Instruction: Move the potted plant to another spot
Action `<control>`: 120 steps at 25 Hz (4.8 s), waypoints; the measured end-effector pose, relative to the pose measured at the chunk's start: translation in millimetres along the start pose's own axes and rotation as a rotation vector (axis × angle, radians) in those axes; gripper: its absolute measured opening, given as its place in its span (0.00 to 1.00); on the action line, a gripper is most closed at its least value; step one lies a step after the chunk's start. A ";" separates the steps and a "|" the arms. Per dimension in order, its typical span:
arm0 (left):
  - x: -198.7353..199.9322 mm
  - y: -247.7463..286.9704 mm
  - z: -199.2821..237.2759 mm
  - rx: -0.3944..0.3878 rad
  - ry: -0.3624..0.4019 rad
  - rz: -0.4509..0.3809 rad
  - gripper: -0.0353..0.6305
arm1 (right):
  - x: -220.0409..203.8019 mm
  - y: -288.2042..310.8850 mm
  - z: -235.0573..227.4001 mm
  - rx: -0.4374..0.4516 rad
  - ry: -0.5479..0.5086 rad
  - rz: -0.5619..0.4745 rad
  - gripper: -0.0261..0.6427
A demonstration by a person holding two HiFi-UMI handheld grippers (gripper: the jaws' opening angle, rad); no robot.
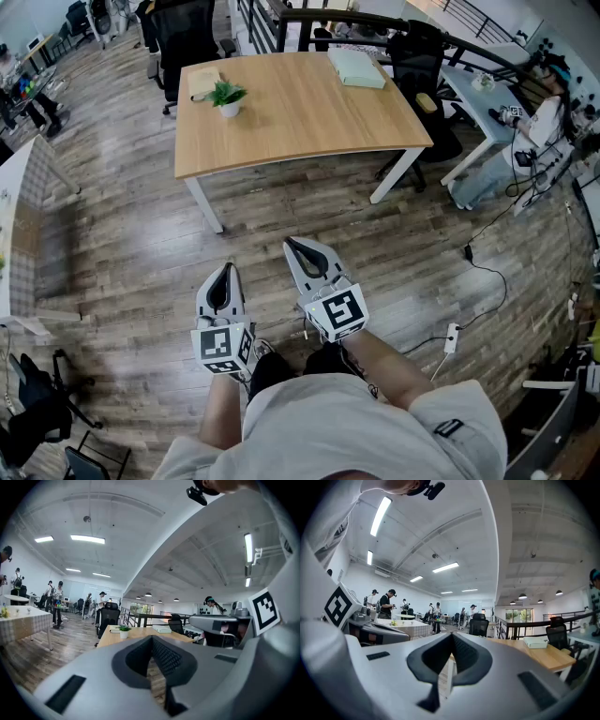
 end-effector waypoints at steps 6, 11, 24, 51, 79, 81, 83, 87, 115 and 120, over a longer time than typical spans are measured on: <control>9.1 20.5 -66.9 0.080 0.002 -0.014 0.07 | 4.5 -41.7 -52.6 0.067 -0.036 0.008 0.04; 12.3 35.6 -126.0 0.157 -0.018 -0.026 0.07 | 12.1 -75.8 -108.5 0.122 -0.014 0.019 0.04; 13.1 63.9 -218.0 0.140 -0.003 0.020 0.07 | -13.0 -135.0 -191.9 0.214 0.037 0.072 0.05; -9.2 259.4 -56.3 0.045 -0.043 0.093 0.07 | -56.4 84.2 -273.8 0.193 0.027 0.256 0.32; -26.5 507.1 88.5 0.267 -0.167 0.259 0.07 | -73.7 362.2 -443.3 0.434 0.015 0.368 0.44; -34.9 517.2 90.1 0.282 -0.166 0.284 0.07 | -80.2 374.8 -455.4 0.455 0.015 0.386 0.46; -43.5 525.4 92.8 0.295 -0.177 0.303 0.07 | -86.9 386.3 -465.5 0.467 0.017 0.402 0.48; -62.3 532.1 99.2 0.320 -0.213 0.344 0.07 | -104.6 405.2 -475.5 0.488 0.015 0.443 0.51; -155.4 577.7 210.4 0.326 -0.350 0.519 0.07 | -227.9 572.5 -405.2 0.575 -0.061 0.634 0.72; -163.4 580.6 220.7 0.316 -0.360 0.539 0.07 | -243.6 595.1 -395.4 0.592 -0.055 0.636 0.74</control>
Point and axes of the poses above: the fingertips, and each gripper's own axes: y forward along the fingers, z to its left, x out of its top, the point moved 2 cm from there along -y, backward along the fingers, and after that the axes turned 9 degrees about y, right-handed, at the moved point
